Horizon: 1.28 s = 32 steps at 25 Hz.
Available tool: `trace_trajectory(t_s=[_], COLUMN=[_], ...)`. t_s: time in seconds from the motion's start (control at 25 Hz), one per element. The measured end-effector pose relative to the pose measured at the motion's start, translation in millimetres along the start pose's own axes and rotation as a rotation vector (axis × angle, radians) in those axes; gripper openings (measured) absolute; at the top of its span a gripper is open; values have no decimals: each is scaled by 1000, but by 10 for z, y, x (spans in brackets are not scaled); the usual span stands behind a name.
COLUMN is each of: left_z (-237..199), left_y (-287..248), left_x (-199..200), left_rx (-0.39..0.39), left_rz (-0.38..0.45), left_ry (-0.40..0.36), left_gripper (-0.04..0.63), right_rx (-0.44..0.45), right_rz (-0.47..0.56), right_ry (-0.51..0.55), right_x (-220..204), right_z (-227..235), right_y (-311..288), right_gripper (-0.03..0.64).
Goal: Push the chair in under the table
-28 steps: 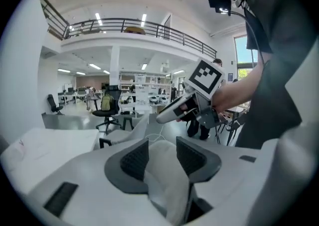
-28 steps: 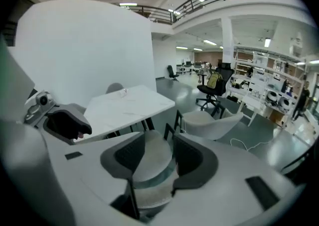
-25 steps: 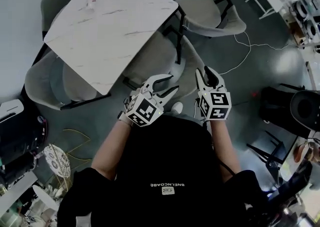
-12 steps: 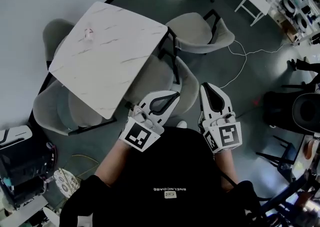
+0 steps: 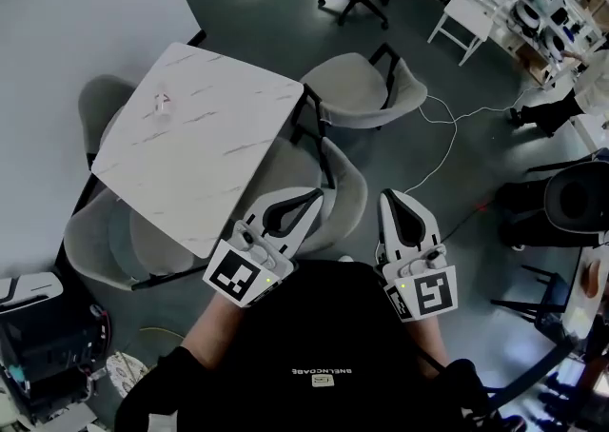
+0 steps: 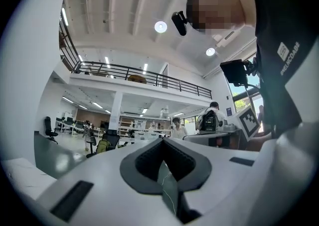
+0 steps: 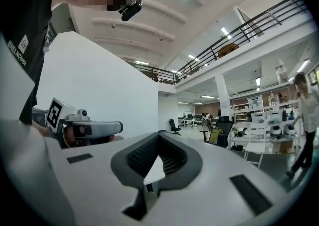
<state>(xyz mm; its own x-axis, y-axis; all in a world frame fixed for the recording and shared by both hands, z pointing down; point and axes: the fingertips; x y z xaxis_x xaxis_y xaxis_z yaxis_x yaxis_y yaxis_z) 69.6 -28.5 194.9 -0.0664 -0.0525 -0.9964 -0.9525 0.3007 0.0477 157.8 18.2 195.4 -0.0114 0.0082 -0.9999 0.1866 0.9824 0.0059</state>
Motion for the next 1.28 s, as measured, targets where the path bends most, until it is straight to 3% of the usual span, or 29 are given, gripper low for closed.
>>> trace_trajectory(t_s=[0.32, 0.52, 1.28], left_z=[-100, -96, -105], left_y=[-23, -52, -30], left_x=[16, -43, -21], left_rx=[12, 6, -9], left_rz=[37, 15, 51], left_ry=[82, 123, 171], left_gripper=[5, 5, 6], right_rx=[-10, -40, -62], right_rz=[0, -70, -76], right_ry=[2, 36, -16], right_x=[-27, -122, -195], right_z=[-56, -17, 38], right_y=[53, 68, 52], right_gripper=[11, 11, 11])
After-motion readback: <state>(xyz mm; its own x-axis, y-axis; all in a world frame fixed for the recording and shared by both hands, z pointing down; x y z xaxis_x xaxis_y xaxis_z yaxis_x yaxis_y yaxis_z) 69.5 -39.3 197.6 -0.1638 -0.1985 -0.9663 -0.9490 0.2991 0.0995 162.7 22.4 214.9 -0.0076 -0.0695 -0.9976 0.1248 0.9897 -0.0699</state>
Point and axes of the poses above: the fingertips, and each gripper's own axes: y backward along the fingers, z to its right, x out of its top, and after that the axes turned 10 degrees about x, right-handed
